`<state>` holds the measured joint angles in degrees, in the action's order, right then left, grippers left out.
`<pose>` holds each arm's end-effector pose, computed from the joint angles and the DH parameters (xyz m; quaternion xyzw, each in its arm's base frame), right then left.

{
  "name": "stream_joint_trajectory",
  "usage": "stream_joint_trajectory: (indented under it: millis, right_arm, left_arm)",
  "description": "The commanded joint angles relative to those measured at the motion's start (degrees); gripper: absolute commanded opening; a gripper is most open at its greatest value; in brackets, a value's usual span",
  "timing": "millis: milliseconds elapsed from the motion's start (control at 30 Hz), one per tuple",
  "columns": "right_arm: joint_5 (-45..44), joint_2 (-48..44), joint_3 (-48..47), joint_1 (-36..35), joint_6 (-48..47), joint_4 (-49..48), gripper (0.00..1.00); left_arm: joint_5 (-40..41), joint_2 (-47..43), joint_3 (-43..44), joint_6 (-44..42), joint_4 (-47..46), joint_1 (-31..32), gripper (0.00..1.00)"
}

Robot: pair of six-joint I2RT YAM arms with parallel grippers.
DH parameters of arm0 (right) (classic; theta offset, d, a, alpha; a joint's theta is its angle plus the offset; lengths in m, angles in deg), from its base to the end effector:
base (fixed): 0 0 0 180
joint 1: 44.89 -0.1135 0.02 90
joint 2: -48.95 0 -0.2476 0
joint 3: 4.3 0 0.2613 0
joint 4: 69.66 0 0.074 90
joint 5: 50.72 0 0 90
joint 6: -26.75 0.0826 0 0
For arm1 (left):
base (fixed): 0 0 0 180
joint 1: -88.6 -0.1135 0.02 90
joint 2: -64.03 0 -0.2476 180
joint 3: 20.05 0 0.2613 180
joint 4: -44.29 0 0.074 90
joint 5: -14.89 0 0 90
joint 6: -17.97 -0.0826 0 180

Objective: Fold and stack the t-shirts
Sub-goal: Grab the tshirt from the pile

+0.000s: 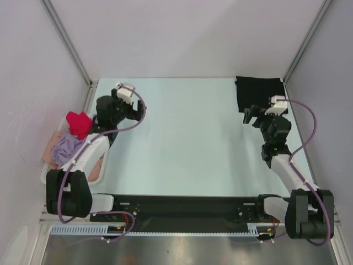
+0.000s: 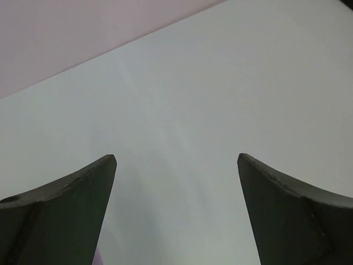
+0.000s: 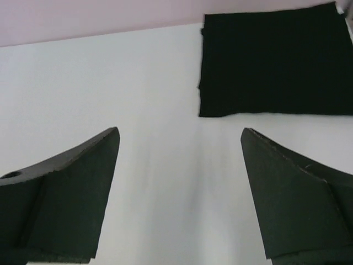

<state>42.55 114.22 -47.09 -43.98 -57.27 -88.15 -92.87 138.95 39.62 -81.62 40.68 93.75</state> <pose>0.3140 -0.0003 0.2276 0.0245 0.7308 0.0510 0.6802 0.3535 -0.0572 0.2530 0.1950 0.7470 -0.0954 0.6284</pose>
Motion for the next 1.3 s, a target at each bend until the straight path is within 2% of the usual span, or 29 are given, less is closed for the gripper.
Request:
stream_joint_trajectory:
  millis: [0,67,100,133,233,300,500,667,700,800,900,933,1000,1033,1133,1267]
  right_arm:
    - [2.88,-3.84,-8.87,-2.75,0.88,13.2,0.96]
    - [2.01,-4.28,-14.67,-4.68,0.09,20.04,0.95]
    - [1.92,-4.28,-16.26,-5.3,-0.09,21.65,0.94]
    - [2.18,-4.02,-18.88,-6.52,-0.18,23.92,0.93]
    - [4.55,-2.62,-22.06,-10.03,-1.75,25.35,0.93]
    - [5.69,-1.47,-23.56,-11.88,-2.98,25.7,0.93]
    - [2.45,4.15,-29.54,-19.36,-5.8,28.87,0.93]
    - [-0.02,6.53,-31.48,-23.41,-10.2,30.62,0.94]
    - [-1.15,7.31,-32.35,-24.28,-10.89,30.8,0.94]
    - [-3.08,8.2,-33.58,-25.16,-11.08,31.5,0.94]
    - [-3.18,8.11,-33.59,-25.69,-11.43,31.51,0.94]
    - [-3.18,8.11,-33.5,-25.87,-11.78,31.51,0.94]
    - [-4.66,8.11,-33.59,-26.04,-12.13,31.42,0.94]
    - [-4.76,7.94,-33.5,-26.04,-12.22,31.42,0.94]
    - [-5.29,7.85,-33.5,-25.96,-12.04,31.16,0.95]
    - [-4.85,7.94,-33.5,-26.13,-11.08,30.45,0.95]
  left_arm:
    - [-2.22,0.66,15.09,-7.18,36.28,1.62,0.97]
    - [3.05,2.51,25.35,-7.99,46.37,-0.04,0.97]
    - [4.82,3.56,27.68,-8.86,53.55,-1.62,0.96]
    - [8.93,3.66,29.27,-9.39,55.54,-4.85,0.94]
    - [13.88,1.47,26.22,-11.94,55.73,-13.55,0.95]
    - [14.51,1.02,24.81,-14.22,56.78,-17.08,0.95]
    - [12.92,2.6,20.5,-18.53,58.9,-22.53,0.91]
    - [9.23,9.09,20.93,-19.07,58.36,-25.36,0.81]
    - [5.23,10.15,21.45,-19.16,59.33,-25.45,0.78]
    - [0.46,12.0,21.02,-19.59,59.87,-25.45,0.74]
    - [0.18,13.58,20.41,-19.95,59.77,-25.36,0.57]
    - [0.27,13.77,20.58,-20.21,60.21,-25.36,0.41]
    - [0.09,13.51,21.19,-20.21,60.92,-25.36,0.18]
    - [0.61,12.55,21.54,-19.95,60.83,-25.36,0.0]
    - [2.63,8.78,22.69,-18.02,60.13,-25.45,0.0]
    - [4.75,4.46,29.27,-16.52,60.65,-25.36,0.0]
